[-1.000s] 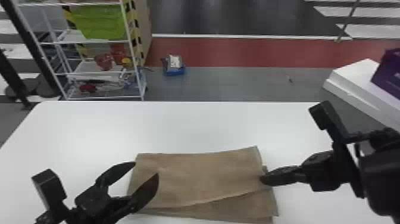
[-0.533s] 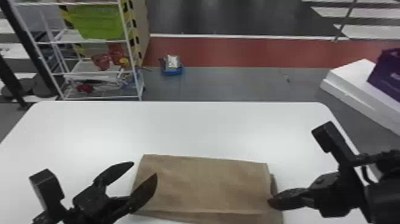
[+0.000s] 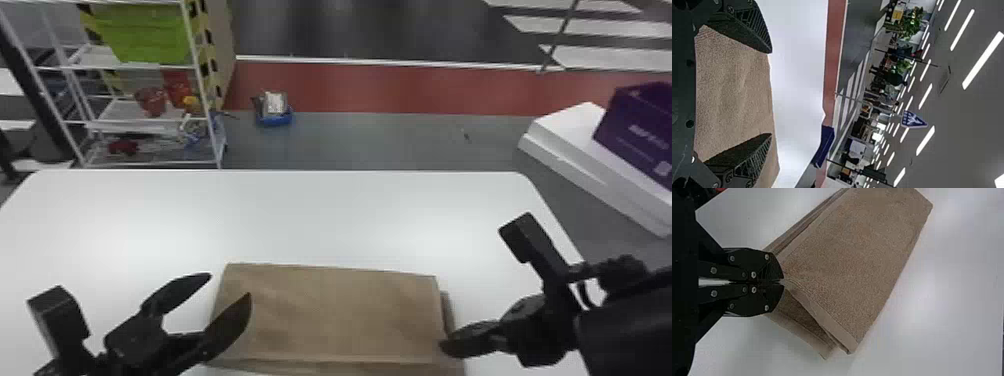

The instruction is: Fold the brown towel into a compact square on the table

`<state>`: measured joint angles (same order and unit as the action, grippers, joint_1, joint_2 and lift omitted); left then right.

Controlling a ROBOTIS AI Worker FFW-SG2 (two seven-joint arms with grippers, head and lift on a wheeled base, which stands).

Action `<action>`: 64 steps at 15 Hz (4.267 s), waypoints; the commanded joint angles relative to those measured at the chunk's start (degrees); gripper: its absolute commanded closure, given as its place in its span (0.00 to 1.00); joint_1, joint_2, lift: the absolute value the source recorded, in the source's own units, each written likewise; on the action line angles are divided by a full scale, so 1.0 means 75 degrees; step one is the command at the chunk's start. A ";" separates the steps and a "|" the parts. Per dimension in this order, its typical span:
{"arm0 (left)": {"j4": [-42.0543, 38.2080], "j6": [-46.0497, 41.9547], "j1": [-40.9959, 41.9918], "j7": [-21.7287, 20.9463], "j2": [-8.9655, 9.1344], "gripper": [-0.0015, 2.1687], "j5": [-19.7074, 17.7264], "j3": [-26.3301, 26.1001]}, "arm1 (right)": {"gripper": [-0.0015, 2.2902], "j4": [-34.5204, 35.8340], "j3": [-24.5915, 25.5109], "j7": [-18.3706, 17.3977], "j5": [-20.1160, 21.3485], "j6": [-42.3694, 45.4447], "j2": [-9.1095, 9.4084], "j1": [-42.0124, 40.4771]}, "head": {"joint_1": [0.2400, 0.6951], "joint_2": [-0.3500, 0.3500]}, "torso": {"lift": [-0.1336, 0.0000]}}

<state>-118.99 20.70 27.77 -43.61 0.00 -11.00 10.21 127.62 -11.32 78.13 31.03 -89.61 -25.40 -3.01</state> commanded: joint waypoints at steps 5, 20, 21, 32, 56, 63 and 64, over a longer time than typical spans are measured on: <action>0.0127 0.0000 -0.0058 -0.0021 0.0020 0.07 0.0260 -0.0283 | 0.48 -0.0774 0.0326 0.0025 0.0058 -0.0063 0.0070 0.0483 | 1.00 0.34 | 0.07; 0.0127 0.0047 0.0035 -0.0689 0.0020 0.07 0.1115 -0.0330 | 0.48 -0.1618 0.0689 0.0025 -0.0001 -0.0063 0.0457 0.1338 | 1.00 0.36 | 0.07; 0.0151 0.0047 0.0012 -0.0689 0.0020 0.07 0.1115 -0.0353 | 0.48 -0.1629 0.0830 0.0025 0.0011 -0.0063 0.0304 0.1198 | 1.00 0.34 | 0.07; 0.0209 0.0070 -0.0047 -0.0689 0.0020 0.07 0.1127 -0.0412 | 0.05 -0.1430 0.2283 0.0025 -0.0481 -0.0063 0.0550 0.0975 | 1.00 0.18 | 0.07; 0.0127 0.0234 -0.0094 -0.0747 0.0020 0.07 0.1139 -0.0447 | 0.08 -0.2848 0.1169 0.0025 -0.0259 -0.0063 0.0679 0.1409 | 1.00 0.20 | 0.07; 0.0080 0.0234 -0.0082 -0.0759 0.0020 0.07 0.1139 -0.0424 | 0.09 -0.2989 0.1205 0.0025 -0.0387 -0.0063 0.0691 0.1549 | 1.00 0.22 | 0.07; 0.0069 0.0234 -0.0058 -0.0759 0.0020 0.07 0.1139 -0.0400 | 0.09 -0.2848 0.1240 0.0025 -0.0376 -0.0063 0.0668 0.1561 | 1.00 0.22 | 0.07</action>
<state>-118.30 22.46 27.16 -49.28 0.00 -2.46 6.98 105.17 -2.77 78.13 28.37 -89.61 -20.21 8.57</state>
